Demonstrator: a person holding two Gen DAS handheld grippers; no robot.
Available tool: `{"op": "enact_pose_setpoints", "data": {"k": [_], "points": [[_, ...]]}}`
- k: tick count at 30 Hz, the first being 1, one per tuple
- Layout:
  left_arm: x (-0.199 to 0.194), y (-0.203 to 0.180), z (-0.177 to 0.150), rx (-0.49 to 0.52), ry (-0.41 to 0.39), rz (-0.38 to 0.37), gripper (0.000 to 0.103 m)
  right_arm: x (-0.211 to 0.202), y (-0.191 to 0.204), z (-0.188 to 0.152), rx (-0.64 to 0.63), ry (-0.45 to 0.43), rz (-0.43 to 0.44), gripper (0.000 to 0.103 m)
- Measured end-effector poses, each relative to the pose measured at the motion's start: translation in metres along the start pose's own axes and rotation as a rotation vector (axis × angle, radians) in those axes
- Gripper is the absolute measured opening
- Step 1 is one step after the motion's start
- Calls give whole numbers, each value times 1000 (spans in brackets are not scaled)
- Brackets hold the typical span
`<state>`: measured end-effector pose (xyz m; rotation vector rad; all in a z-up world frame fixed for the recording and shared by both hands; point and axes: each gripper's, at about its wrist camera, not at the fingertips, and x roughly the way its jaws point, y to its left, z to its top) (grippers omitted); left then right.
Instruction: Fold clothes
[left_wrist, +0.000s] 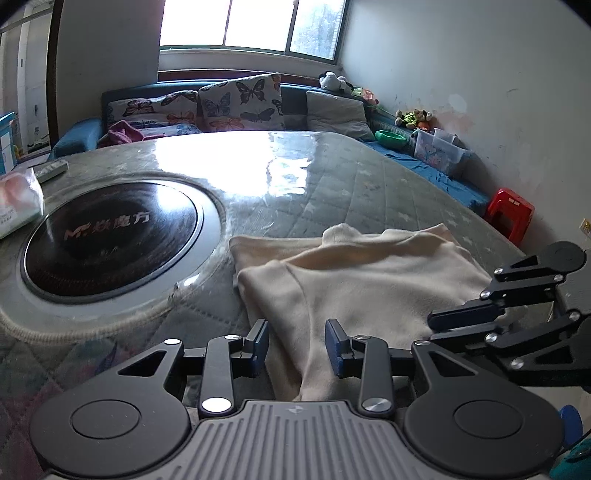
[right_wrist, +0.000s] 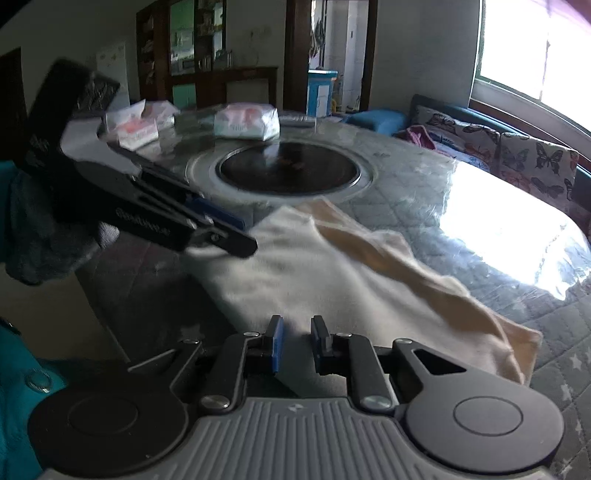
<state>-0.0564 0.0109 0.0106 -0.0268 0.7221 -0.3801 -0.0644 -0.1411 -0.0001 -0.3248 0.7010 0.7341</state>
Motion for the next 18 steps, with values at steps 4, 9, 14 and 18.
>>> {"op": "enact_pose_setpoints", "data": {"k": [4, 9, 14, 18], "points": [[-1, 1, -3, 4, -8, 5, 37, -3, 1, 3, -7, -6, -1, 16], [-1, 4, -7, 6, -5, 4, 37, -8, 0, 10, -16, -21, 1, 16], [-6, 13, -4, -25, -9, 5, 38, -3, 5, 13, -39, -7, 12, 16], [-14, 25, 3, -57, -25, 24, 39, -4, 12, 20, -73, -16, 28, 16]]}}
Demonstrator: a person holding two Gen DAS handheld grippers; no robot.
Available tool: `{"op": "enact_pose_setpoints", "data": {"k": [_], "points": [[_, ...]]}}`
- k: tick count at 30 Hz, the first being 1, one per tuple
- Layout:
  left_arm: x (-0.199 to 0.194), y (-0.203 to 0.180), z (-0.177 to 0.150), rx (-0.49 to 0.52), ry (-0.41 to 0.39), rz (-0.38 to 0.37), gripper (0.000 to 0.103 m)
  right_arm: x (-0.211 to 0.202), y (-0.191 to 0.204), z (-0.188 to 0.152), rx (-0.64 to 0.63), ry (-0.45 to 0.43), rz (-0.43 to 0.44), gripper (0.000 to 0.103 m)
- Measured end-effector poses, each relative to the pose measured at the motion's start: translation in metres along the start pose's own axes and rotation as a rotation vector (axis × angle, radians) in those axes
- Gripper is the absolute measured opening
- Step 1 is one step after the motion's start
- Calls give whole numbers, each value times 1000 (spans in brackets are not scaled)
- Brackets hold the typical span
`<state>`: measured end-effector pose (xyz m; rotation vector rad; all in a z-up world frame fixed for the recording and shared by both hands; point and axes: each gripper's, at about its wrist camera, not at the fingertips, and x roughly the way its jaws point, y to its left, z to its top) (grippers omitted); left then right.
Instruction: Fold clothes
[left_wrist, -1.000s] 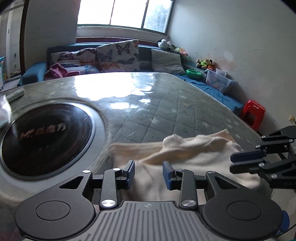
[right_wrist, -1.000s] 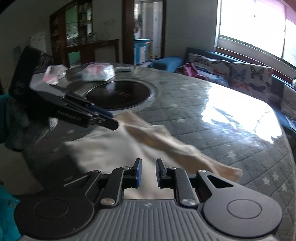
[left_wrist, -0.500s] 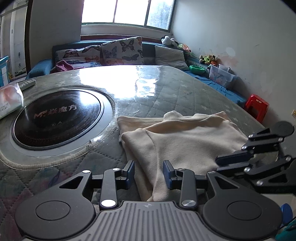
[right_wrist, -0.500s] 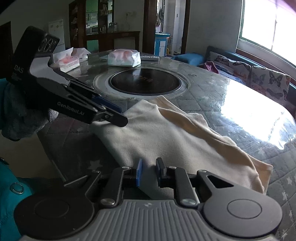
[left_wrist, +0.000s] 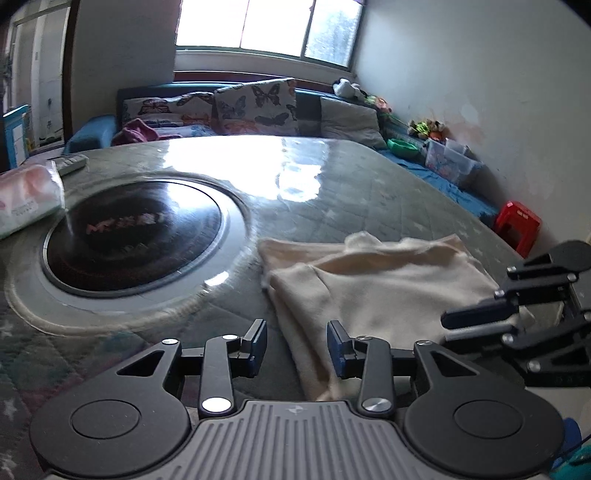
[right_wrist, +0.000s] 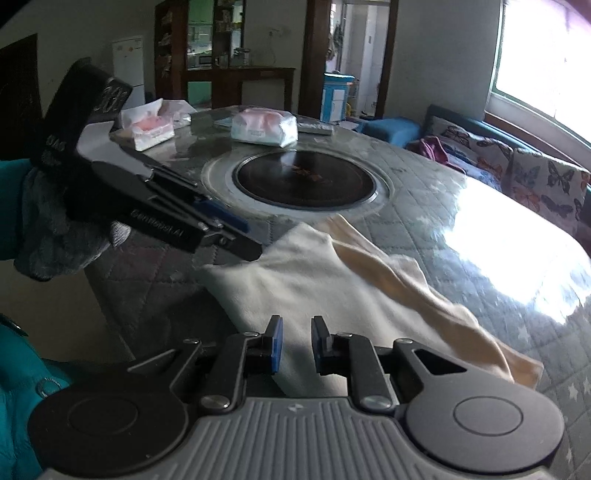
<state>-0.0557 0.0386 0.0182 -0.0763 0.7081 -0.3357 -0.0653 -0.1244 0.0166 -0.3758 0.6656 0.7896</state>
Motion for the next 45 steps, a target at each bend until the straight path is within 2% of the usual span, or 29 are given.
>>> {"op": "enact_pose_setpoints", "data": {"k": [4, 8, 11, 20, 24, 31, 37, 45], "points": [[-3, 15, 10, -71, -6, 16, 43, 7, 13, 10, -60, -3, 36, 28], [-4, 22, 17, -128, -2, 18, 45, 18, 28, 19, -132, 3, 74, 28], [-1, 25, 17, -171, 9, 14, 50, 28, 37, 23, -177, 9, 90, 34], [8, 28, 14, -275, 43, -20, 56, 52, 52, 24, -253, 42, 90, 37], [13, 29, 11, -349, 58, -48, 56, 56, 56, 20, -267, 42, 70, 35], [22, 31, 9, -461, 80, -60, 57, 53, 48, 21, -204, 20, 69, 16], [24, 37, 10, -571, 76, -64, 61, 43, 32, 25, -104, -10, 102, 13], [32, 39, 7, -725, 85, -127, 62, 27, 13, 26, -46, -51, 116, 13]]}}
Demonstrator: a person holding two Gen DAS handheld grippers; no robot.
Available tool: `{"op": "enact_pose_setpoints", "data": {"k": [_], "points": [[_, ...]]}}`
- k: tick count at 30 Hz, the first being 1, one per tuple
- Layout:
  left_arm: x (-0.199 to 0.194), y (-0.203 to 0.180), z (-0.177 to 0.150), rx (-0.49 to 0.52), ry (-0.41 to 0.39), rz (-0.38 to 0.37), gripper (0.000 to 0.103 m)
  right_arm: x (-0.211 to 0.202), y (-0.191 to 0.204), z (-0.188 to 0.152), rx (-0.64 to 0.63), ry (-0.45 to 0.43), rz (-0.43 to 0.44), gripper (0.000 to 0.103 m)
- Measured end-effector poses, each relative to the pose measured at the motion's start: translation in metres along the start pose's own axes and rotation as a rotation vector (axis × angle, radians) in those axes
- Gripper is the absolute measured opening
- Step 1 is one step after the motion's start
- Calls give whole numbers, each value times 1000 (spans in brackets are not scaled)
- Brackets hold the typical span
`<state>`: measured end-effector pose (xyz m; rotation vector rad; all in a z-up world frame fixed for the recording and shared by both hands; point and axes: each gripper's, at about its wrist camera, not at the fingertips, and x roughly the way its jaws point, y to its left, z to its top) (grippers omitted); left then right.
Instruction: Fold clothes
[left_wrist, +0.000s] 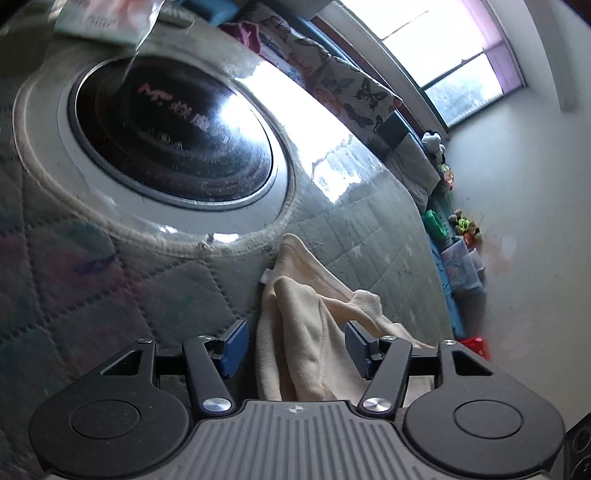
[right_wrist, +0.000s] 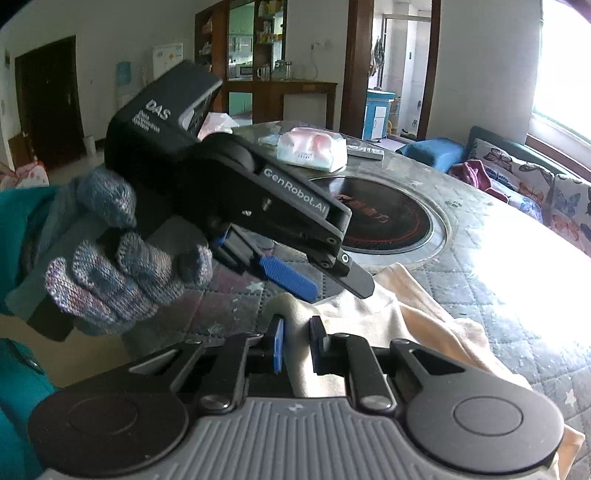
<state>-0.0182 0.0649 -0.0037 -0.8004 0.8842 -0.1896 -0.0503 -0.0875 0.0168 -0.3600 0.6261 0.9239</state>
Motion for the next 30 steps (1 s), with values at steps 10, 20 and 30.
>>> {"op": "enact_pose_setpoints", "data": {"k": [10, 20, 30], "points": [[10, -3, -4, -81, 30, -33, 60, -11, -9, -3, 26, -32, 14, 12], [19, 4, -7, -95, 49, -45, 31, -8, -12, -4, 26, -41, 23, 12], [18, 1, -12, -26, 28, -8, 20, -14, -18, -8, 57, -44, 9, 15]]}}
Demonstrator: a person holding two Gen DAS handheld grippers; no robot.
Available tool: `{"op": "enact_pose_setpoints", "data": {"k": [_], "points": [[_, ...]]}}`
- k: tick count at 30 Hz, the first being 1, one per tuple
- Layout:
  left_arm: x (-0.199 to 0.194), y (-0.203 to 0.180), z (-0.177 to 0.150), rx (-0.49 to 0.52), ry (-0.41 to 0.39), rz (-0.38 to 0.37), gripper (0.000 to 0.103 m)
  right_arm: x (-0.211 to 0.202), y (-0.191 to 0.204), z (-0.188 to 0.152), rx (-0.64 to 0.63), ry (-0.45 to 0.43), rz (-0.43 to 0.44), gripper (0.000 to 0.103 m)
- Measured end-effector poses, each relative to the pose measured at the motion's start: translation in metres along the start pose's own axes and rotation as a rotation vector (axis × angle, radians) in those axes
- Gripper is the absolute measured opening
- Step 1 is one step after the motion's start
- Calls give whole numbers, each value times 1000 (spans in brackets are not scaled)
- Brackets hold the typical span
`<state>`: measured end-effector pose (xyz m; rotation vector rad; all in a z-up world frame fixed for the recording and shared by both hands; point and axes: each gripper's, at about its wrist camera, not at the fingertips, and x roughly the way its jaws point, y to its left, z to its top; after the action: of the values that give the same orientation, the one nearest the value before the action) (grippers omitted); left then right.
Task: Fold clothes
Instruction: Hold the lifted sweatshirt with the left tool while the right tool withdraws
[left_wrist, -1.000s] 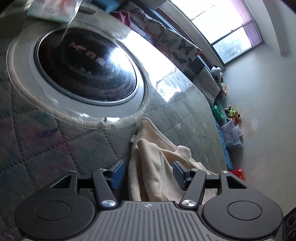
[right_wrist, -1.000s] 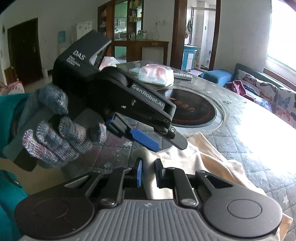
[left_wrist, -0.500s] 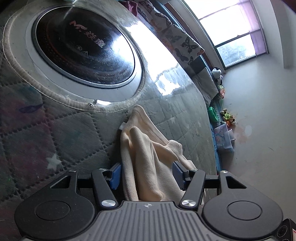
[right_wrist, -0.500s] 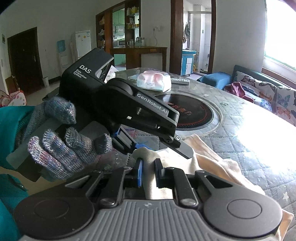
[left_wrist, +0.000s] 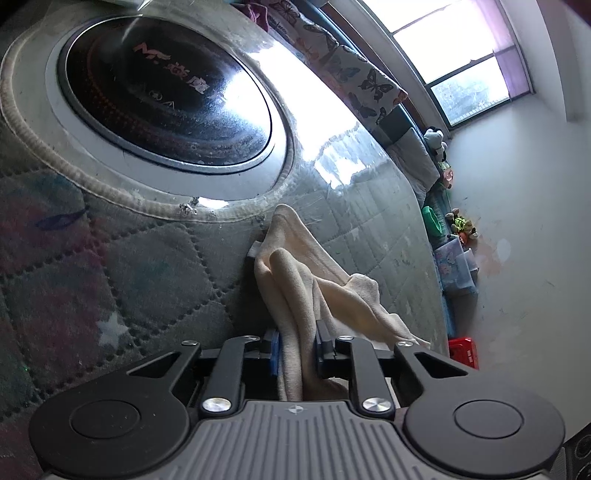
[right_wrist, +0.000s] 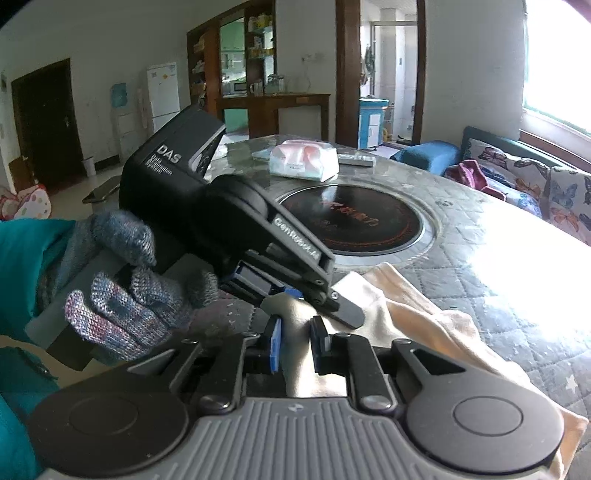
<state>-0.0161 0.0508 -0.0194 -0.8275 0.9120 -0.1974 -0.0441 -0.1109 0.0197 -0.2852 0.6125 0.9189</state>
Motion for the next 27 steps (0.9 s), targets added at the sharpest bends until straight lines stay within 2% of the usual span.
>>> {"op": "enact_pose_setpoints", "data": {"k": [4, 8, 14, 19, 22, 27], "points": [[0, -2, 0, 17, -3, 7, 19, -9, -11, -4, 40, -3, -25, 18], [0, -4, 0, 34, -7, 16, 19, -21, -31, -11, 98, 1, -98, 18], [1, -5, 0, 51, -9, 24, 19, -45, -74, -32, 213, 10, -266, 18], [2, -7, 1, 65, -12, 31, 19, -62, -109, -58, 336, 20, -399, 26], [5, -9, 0, 74, -14, 37, 19, -68, -127, -76, 413, 19, -429, 35], [6, -10, 0, 83, -17, 45, 19, -69, -142, -93, 491, 18, -436, 37]]}}
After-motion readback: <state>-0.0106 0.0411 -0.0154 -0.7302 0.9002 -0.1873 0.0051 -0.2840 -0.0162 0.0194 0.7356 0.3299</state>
